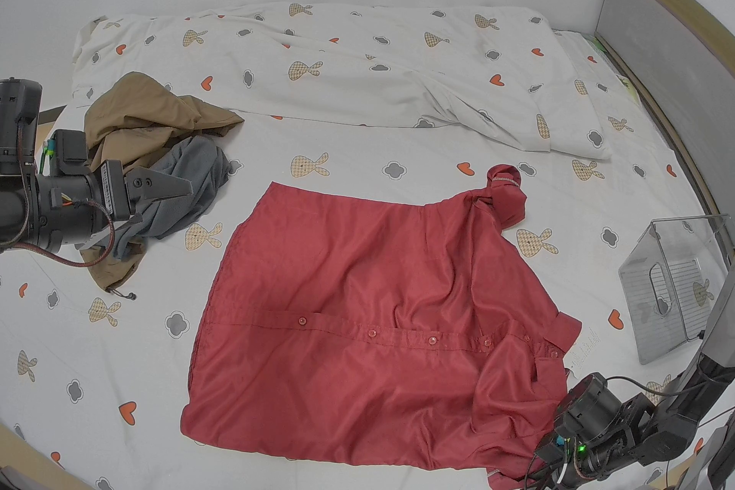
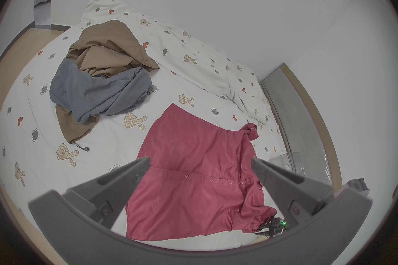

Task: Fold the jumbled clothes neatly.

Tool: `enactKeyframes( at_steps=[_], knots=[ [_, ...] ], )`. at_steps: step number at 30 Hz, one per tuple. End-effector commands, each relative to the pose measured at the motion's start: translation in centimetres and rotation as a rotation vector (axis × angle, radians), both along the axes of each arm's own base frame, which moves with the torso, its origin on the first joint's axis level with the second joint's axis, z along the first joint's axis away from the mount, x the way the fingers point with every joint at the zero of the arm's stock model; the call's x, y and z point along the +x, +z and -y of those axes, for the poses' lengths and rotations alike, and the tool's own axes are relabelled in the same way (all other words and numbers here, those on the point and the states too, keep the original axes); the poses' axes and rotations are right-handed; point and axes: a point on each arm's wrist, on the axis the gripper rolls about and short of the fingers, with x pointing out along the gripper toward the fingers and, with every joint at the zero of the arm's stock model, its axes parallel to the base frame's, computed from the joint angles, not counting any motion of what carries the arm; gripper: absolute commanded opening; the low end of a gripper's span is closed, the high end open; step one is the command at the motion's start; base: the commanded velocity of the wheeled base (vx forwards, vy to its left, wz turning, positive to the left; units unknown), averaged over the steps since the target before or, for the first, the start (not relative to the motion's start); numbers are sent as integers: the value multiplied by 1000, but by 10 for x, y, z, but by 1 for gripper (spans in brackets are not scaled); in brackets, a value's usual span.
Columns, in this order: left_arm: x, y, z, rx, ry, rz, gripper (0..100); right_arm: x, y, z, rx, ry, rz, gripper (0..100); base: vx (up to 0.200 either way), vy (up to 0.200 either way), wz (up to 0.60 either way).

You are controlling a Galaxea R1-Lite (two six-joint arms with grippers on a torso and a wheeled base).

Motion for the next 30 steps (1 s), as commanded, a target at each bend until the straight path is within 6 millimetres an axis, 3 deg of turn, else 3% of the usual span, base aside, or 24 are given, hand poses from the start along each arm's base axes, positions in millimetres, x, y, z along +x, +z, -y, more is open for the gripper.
enactKeyframes(
  at_steps=[1,5,8,21,30],
  knots=[
    [0,0,0,0,0,-1,100,0,1,0,7,-1,2,0,0,0,0],
    [0,0,0,0,0,-1,100,-1,5,0,25,2,15,0,0,0,0],
    [0,0,0,-1,0,0,100,-5,19,3,85,8,44,0,0,0,0],
    [0,-1,0,1,0,-3,100,-33,62,18,222,130,-237,0,0,0,0],
    [0,-1,0,1,0,-3,100,-34,64,16,226,195,-238,0,0,0,0]
  ],
)
